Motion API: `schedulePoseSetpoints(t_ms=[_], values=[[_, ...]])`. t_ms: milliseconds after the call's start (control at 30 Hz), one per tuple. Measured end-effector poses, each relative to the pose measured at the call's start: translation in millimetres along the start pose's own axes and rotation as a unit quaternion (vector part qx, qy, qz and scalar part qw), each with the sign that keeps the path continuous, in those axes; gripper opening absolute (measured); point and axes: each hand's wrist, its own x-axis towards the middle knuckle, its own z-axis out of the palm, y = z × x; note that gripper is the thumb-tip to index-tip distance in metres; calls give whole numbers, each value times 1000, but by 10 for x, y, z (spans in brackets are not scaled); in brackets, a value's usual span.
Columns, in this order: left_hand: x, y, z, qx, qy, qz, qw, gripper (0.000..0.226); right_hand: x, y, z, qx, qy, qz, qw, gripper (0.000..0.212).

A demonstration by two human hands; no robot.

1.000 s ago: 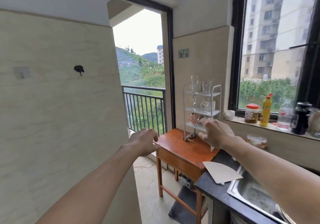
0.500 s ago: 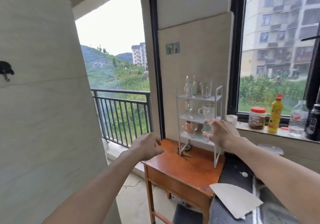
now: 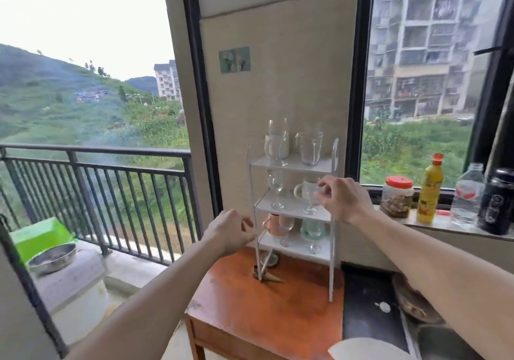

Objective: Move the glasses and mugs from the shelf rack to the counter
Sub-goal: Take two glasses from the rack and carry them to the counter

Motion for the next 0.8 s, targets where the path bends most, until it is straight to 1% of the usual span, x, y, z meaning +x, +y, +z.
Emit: schedulePoseSetpoints(t_ms=[100, 200, 267, 333, 367, 400, 467, 500, 533, 600, 633, 700, 800], values=[[596, 11, 8, -28, -6, 6, 1000, 19, 518, 109, 159, 47, 38, 45, 997, 27], [1171, 30, 10, -70, 27, 16, 997, 14, 991, 193, 287, 67, 73, 88, 991, 23], [1500, 40, 40, -109, 45, 11, 993, 16, 1234, 210, 367, 79, 85, 116, 987, 30], [1803, 53, 72, -145, 46, 12, 988, 24, 1405, 226, 469, 100, 84, 139, 982, 43], [1960, 63, 88, -163, 48, 15, 985, 28, 1474, 228, 513, 111, 83, 155, 978, 45], [2123, 78, 103, -180, 55, 17, 982, 32, 1545, 234, 564, 124, 83, 170, 974, 42], [2433, 106, 145, -211, 68, 20, 975, 41, 1661, 247, 655, 148, 86, 193, 966, 18], [2574, 117, 176, -225, 66, 21, 972, 45, 1701, 253, 688, 167, 90, 205, 960, 14], [2708, 124, 213, -239, 60, 20, 969, 48, 1745, 258, 718, 194, 92, 218, 952, 18], [2938, 116, 301, -261, 46, 15, 964, 53, 1798, 249, 770, 274, 94, 242, 926, 25], [3037, 111, 347, -268, 41, 17, 962, 55, 1820, 242, 790, 319, 95, 252, 909, 23], [3208, 126, 440, -286, 34, 41, 957, 52, 1876, 231, 822, 381, 100, 263, 881, 22], [3380, 177, 557, -345, 17, 84, 935, 39, 1938, 187, 858, 402, 132, 275, 863, 30]])
